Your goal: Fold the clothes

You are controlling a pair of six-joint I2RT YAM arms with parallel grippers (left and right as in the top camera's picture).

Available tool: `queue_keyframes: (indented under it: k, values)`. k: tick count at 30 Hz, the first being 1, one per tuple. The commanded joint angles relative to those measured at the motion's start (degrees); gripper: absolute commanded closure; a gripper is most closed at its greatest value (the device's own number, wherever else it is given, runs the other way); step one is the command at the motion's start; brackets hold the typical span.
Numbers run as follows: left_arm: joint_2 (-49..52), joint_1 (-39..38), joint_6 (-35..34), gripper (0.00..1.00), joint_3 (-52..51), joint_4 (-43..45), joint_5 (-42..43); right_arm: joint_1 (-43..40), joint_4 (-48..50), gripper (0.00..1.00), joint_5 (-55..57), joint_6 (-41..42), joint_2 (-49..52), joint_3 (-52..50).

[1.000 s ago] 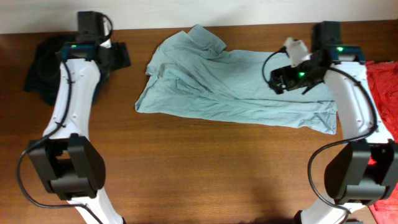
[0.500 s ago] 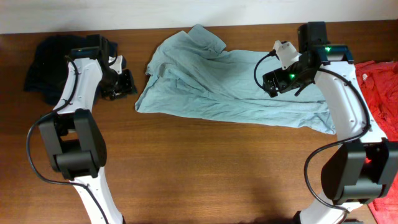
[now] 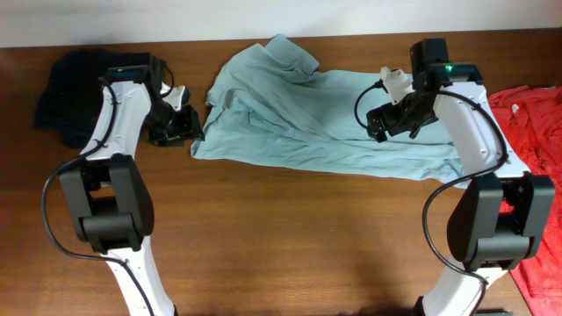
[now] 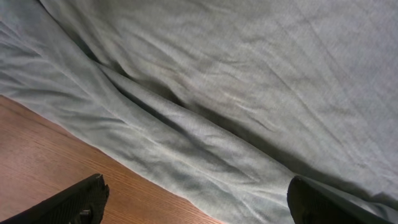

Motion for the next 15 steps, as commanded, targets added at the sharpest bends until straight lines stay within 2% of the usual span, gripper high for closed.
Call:
queue_keyframes:
  k: [1,8,15]
  values:
    - [0.6,0.0,1.4,0.45,-1.3,1.0,-0.5,0.3,-0.1,0.03,0.5,-0.6,0.0,0.1]
    - [0.6,0.0,1.5,0.39,-5.8,5.0,-0.5,0.3,0.0,0.03,0.5,-0.6,0.0,0.1]
    - [0.6,0.0,1.5,0.39,-10.1,8.1,-0.4,0.3,0.0,0.03,0.5,-0.6,0.0,0.1]
